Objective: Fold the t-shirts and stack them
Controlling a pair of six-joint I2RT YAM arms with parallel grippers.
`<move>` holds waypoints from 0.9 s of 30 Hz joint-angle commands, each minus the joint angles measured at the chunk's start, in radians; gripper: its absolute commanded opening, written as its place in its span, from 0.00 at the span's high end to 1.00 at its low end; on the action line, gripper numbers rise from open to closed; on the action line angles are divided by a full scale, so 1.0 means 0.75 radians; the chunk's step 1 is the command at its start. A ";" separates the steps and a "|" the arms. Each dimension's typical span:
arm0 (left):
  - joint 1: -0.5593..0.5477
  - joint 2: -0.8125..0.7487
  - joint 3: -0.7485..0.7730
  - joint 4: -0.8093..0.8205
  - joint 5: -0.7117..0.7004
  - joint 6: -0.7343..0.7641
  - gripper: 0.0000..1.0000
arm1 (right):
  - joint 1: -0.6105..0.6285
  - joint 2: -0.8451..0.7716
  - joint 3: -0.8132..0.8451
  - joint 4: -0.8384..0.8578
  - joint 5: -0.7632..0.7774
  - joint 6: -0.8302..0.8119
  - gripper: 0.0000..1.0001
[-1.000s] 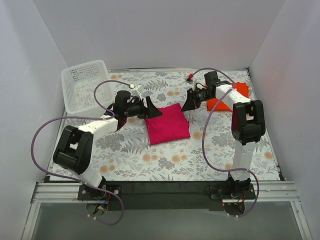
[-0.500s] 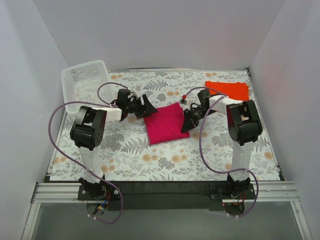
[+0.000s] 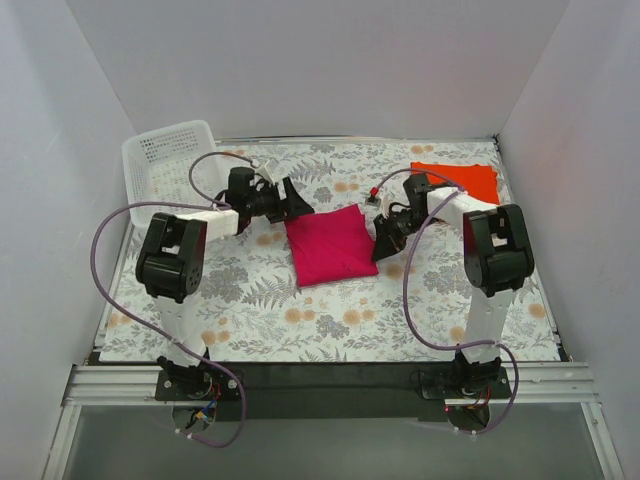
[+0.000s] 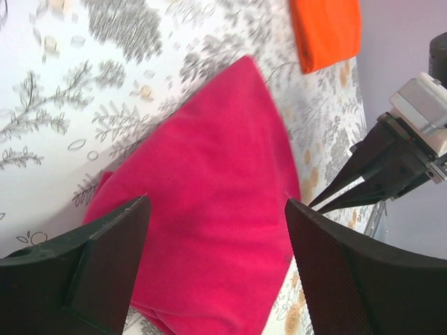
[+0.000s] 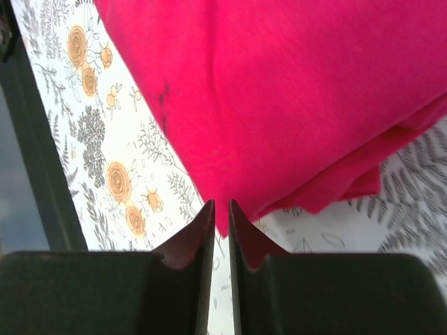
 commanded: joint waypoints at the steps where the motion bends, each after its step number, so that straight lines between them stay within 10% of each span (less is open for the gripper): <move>1: 0.018 -0.255 0.065 0.010 -0.048 0.130 0.27 | -0.006 -0.202 0.048 -0.062 0.092 -0.093 0.82; 3: 0.018 -0.414 0.051 -0.032 -0.129 0.214 0.04 | -0.004 -0.280 0.073 -0.058 0.198 -0.095 0.79; 10: 0.024 -0.964 -0.200 -0.131 -0.583 0.339 0.02 | -0.002 -0.511 0.004 0.293 0.581 0.046 0.57; 14: 0.036 -1.259 -0.433 -0.233 -0.688 0.294 0.02 | -0.010 -0.597 -0.162 0.560 0.573 0.160 0.02; 18: 0.038 -1.529 -0.577 -0.404 -0.678 0.326 0.02 | -0.029 -0.452 -0.099 0.485 0.208 0.349 0.02; 27: 0.038 -1.924 -0.814 -0.563 -0.774 0.331 0.02 | 0.006 -0.272 -0.225 0.739 0.372 0.747 0.05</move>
